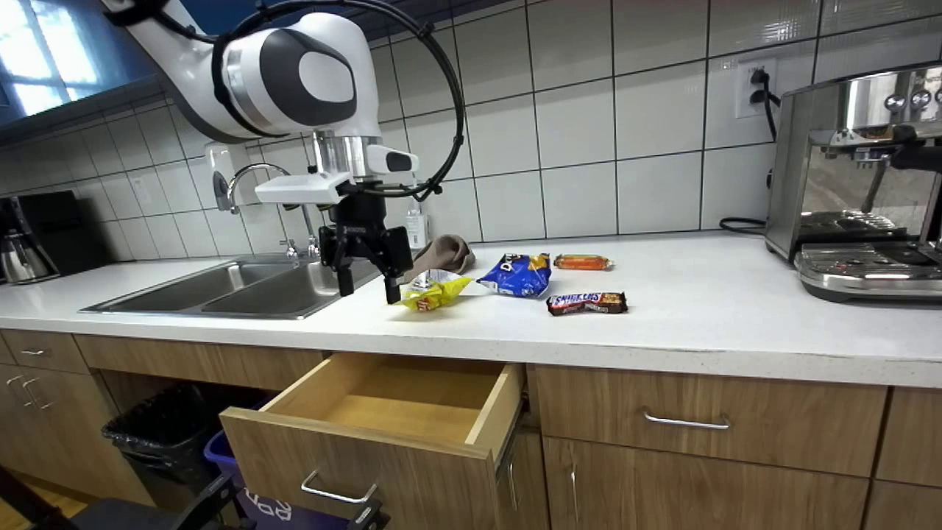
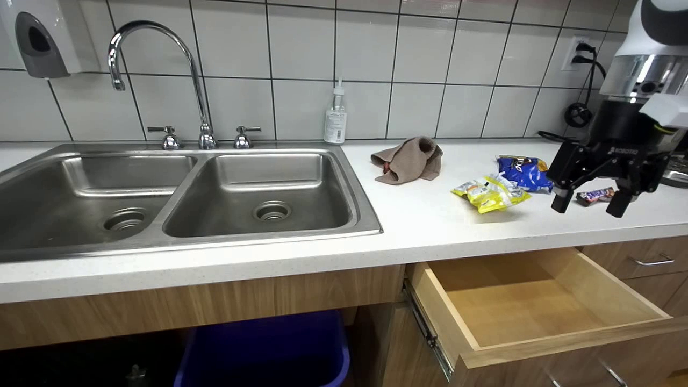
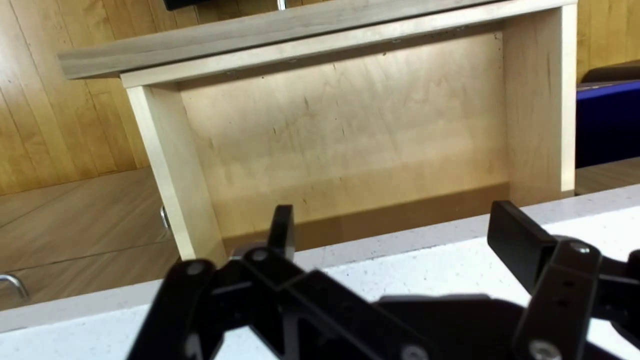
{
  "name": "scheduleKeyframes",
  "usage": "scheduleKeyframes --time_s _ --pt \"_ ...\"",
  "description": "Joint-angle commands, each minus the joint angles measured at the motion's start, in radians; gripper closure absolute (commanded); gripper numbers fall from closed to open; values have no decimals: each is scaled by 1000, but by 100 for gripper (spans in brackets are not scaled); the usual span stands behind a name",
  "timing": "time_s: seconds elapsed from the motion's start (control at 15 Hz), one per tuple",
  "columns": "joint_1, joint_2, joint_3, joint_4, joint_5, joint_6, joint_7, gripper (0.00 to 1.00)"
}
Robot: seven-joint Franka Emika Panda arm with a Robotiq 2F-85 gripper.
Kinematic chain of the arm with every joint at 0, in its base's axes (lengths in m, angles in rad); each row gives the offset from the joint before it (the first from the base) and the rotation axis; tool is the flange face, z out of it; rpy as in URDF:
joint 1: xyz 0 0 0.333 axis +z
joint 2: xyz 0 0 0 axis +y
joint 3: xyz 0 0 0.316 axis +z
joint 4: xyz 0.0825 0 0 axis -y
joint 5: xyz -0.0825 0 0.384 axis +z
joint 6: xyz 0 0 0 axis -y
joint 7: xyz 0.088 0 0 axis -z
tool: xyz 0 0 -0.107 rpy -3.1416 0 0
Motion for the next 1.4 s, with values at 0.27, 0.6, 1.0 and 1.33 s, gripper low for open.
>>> scheduleKeyframes --time_s 0.27,0.6,1.0,1.33 --pt "-19 54 44 134 37 -72 -12 0" --pt "-15 128 68 225 60 -63 11 0" --pt "-14 243 84 344 44 -45 54 0" --pt "-12 328 82 422 32 -35 78 0"
